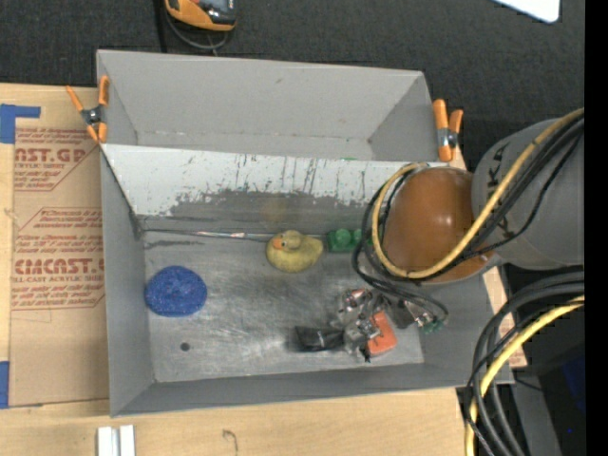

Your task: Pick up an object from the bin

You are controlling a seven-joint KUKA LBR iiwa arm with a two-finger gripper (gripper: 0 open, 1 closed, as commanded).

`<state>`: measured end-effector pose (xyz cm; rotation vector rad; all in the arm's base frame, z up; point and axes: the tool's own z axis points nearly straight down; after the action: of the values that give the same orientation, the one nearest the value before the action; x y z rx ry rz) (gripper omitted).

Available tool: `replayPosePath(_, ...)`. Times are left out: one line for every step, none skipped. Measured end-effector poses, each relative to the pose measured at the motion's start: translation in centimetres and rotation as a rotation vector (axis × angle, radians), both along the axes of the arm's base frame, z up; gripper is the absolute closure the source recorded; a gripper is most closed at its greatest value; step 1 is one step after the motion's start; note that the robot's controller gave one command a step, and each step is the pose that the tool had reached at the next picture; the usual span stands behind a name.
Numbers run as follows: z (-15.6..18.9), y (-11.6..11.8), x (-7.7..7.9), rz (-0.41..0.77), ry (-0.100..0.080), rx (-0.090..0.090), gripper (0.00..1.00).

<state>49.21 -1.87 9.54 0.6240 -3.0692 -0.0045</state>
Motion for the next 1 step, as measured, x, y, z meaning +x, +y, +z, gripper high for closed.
replayPosePath(2.36,0.0,0.19,0.0,-0.007,0.0,1.0)
